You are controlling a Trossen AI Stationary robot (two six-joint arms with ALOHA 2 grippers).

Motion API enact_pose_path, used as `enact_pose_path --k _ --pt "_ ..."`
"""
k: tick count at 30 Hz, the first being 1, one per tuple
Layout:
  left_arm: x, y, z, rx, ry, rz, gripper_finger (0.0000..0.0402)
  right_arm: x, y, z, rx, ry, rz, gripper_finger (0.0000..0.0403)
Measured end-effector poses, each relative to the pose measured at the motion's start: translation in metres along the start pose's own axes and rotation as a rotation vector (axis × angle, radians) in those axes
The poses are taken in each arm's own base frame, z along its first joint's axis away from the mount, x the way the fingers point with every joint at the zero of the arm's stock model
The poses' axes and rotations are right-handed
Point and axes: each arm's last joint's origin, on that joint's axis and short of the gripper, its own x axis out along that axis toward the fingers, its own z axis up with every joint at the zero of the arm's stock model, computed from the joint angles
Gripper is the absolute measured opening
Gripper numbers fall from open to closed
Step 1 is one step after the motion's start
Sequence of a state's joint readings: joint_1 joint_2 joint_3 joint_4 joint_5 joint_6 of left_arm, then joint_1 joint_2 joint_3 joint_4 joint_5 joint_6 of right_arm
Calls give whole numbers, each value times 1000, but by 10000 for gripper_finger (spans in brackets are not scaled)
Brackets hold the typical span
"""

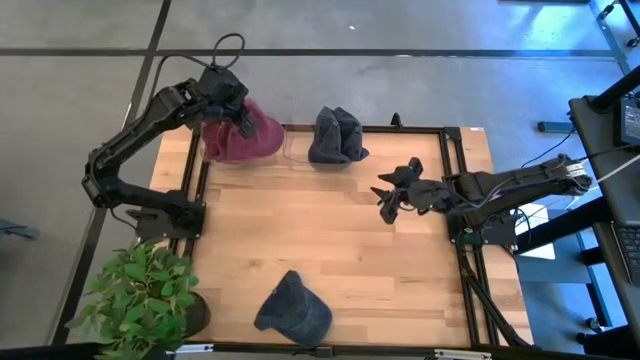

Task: Pick & Place hat
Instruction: Put the dark red cap into the left transparent bin

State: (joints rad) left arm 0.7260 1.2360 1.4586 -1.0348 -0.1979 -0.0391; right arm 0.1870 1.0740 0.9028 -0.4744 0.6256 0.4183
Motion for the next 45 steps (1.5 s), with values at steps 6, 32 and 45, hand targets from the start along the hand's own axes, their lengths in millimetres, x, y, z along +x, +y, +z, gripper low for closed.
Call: enact_pose_path --k 6,32,45 --pt "-5 3 -2 2 -1 73 22 6 -8 3 23 19 0 194" --pt "31 -11 -4 42 169 137 22 12 -17 6 52 37 -6 194" --pt "73 -37 -3 120 278 216 28 12 -17 6 51 37 -6 194"
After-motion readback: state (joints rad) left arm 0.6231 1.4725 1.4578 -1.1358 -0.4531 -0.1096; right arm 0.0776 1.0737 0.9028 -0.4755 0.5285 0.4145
